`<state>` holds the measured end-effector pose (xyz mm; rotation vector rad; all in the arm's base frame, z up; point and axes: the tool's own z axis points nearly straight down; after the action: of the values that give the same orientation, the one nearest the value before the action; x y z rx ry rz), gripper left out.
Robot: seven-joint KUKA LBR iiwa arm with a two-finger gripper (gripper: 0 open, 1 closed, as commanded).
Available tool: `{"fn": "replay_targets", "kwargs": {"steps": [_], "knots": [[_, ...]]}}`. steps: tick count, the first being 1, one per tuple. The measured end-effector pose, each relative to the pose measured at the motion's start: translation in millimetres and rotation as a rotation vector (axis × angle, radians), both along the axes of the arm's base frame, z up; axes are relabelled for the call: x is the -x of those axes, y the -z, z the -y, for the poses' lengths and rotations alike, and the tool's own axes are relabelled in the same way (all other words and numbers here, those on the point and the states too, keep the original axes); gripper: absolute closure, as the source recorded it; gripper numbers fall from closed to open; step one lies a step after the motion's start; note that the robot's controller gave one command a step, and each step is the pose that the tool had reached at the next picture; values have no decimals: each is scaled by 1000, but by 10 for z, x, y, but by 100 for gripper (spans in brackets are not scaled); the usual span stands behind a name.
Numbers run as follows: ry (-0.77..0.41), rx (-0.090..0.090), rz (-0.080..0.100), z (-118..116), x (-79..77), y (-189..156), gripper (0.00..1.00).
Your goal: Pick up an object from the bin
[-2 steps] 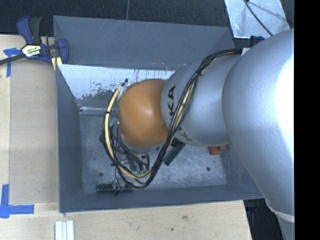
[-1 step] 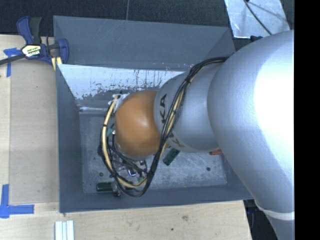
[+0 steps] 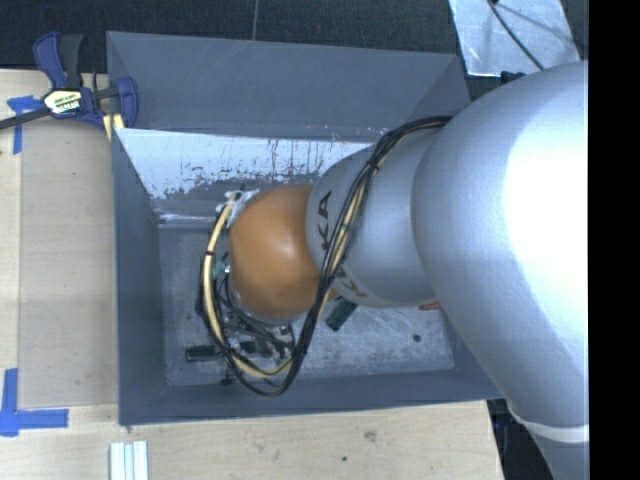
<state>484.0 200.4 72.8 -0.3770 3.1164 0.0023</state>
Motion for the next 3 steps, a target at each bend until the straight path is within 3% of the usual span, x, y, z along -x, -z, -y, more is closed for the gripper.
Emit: {"fn": "replay_targets", "kwargs": {"steps": [1, 2, 3], "knots": [[47, 0, 0, 40, -23, -1125, 100], [48, 0, 0, 43, -23, -1125, 0], [-223, 2, -2, -3, -222, -792, 0]]}}
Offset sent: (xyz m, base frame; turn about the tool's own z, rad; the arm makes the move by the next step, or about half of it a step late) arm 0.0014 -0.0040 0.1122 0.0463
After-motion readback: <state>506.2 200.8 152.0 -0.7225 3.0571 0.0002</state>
